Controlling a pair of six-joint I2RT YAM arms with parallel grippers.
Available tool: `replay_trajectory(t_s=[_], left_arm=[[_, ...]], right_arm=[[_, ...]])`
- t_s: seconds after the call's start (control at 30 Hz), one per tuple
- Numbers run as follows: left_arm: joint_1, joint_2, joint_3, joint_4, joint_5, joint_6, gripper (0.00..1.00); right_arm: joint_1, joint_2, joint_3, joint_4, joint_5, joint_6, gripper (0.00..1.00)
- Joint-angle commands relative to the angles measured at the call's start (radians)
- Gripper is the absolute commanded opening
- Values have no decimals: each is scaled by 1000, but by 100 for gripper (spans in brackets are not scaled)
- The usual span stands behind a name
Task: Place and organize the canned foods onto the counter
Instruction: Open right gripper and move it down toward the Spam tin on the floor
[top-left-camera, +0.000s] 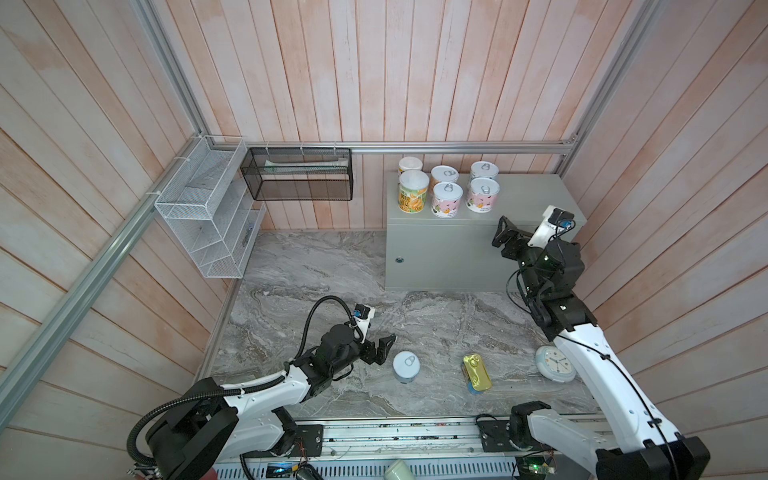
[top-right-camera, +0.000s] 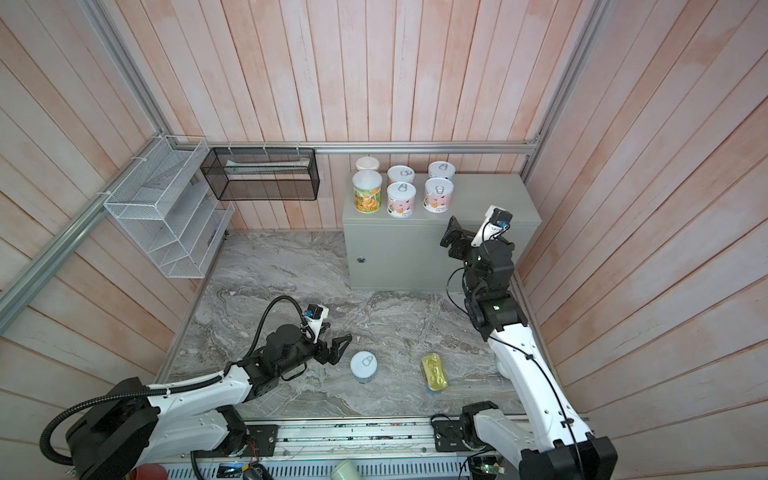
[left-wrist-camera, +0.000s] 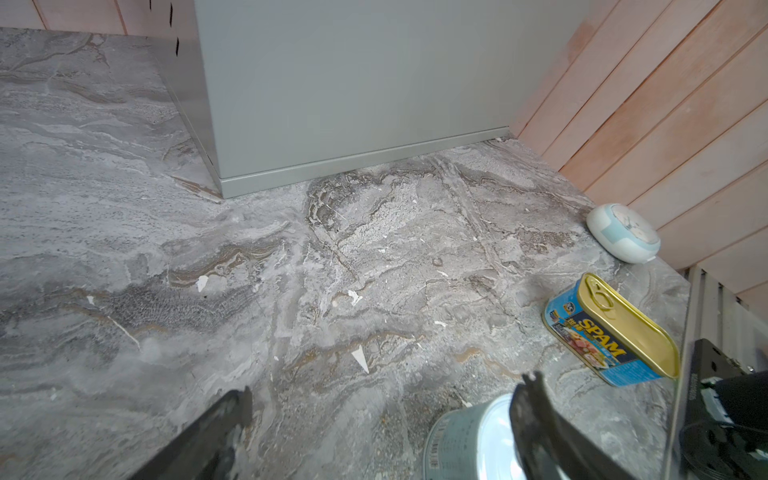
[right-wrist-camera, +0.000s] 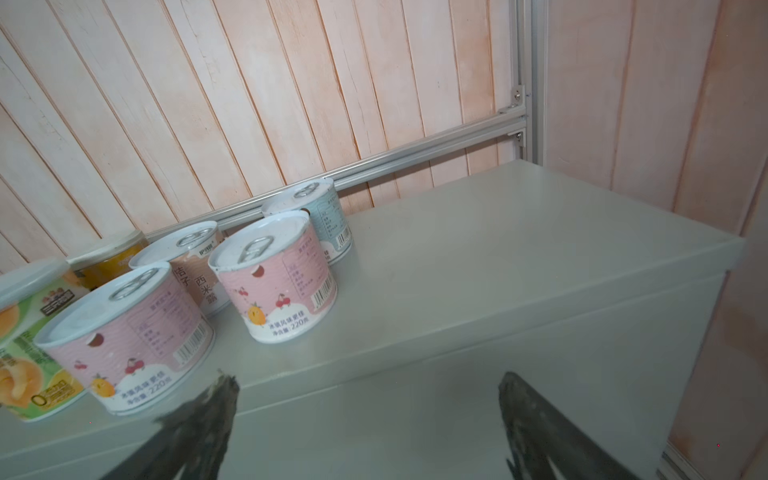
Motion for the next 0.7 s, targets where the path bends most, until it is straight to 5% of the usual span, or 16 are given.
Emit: replay_trajectory(t_s=[0.0, 0.2, 0.43, 0.67], left_arm=[[-1, -6, 28, -11, -11, -12, 100], [-1, 11, 38, -12, 23, -15, 100], [-1, 35, 41, -5, 18, -16, 100], [-1, 72, 64, -21, 24, -14, 100]], right_arm=[[0, -42, -30, -146, 0, 76, 98], [42, -98, -106, -277, -78, 128, 98], [223, -82, -106, -452, 147, 112, 98], [294, -128, -182, -571, 158, 200, 98]])
